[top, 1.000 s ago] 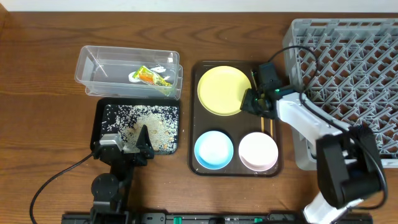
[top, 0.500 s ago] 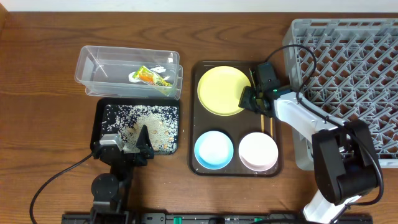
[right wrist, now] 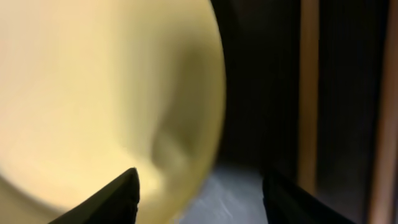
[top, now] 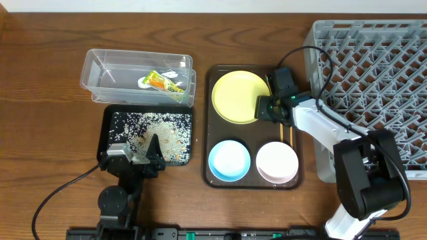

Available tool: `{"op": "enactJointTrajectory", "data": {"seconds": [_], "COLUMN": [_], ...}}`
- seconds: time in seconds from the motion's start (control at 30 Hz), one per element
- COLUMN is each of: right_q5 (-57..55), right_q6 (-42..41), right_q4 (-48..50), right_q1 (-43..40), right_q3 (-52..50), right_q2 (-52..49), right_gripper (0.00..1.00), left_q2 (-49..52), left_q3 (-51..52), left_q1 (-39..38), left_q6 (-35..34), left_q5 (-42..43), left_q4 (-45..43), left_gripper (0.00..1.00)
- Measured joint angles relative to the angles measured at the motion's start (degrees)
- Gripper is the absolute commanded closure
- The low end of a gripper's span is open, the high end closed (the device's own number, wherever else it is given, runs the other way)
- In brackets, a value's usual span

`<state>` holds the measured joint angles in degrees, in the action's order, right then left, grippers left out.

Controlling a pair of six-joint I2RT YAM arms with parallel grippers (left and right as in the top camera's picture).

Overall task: Sort waste into correct bins and load items into the dishwasher rack
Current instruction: 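Reach the right gripper to the chopsticks and grasp them, then carry the chopsticks into the dish rack and release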

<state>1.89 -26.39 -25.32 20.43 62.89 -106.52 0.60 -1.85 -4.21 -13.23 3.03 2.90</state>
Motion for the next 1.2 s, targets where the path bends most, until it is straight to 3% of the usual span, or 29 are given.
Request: {"op": "enactJointTrajectory", "data": {"seconds": [0.17, 0.37, 0.43, 0.63, 0.83, 0.93, 1.0, 1.03, 1.2], "right_q5": [-3.1, -5.6, -6.5, -9.1, -9.5, -9.4, -9.1, -8.8, -7.3], "right_q6": [3.9, 5.6, 6.1, 6.0, 6.0, 6.0, 6.0, 5.9, 5.4], "right_q4": [-8.2, -9.7, -9.9, -10.4, -10.9, -10.9, -10.8, -10.7, -10.8], "right_q1": [0.0, 0.0, 0.0, -0.2, -0.8, -0.9, -0.9, -0.9, -0.9], "right_q3": [1.4, 3.4, 3.5, 3.5, 3.5, 3.5, 3.5, 3.5, 3.6], "right_q2": [3.7, 8.0, 7.3, 1.4, -1.2, -1.9, -2.6, -2.7, -2.6], "right_gripper": [0.41, 0.53, 0.61, 0.69, 0.70, 0.78, 0.96, 0.99, 0.99], "left_q2": [0.0, 0.0, 0.0, 0.0, 0.0, 0.0, 0.0, 0.0, 0.0], "left_q3": [0.0, 0.0, 0.0, 0.0, 0.0, 0.0, 0.0, 0.0, 0.0], "left_q1": [0.0, 0.0, 0.0, 0.0, 0.0, 0.0, 0.0, 0.0, 0.0], "left_q6": [0.0, 0.0, 0.0, 0.0, 0.0, 0.0, 0.0, 0.0, 0.0], "left_q5": [0.0, 0.0, 0.0, 0.0, 0.0, 0.0, 0.0, 0.0, 0.0], "left_q4": [0.0, 0.0, 0.0, 0.0, 0.0, 0.0, 0.0, 0.0, 0.0], "left_gripper": [0.09, 0.09, 0.09, 0.09, 0.09, 0.09, 0.09, 0.09, 0.09]}}
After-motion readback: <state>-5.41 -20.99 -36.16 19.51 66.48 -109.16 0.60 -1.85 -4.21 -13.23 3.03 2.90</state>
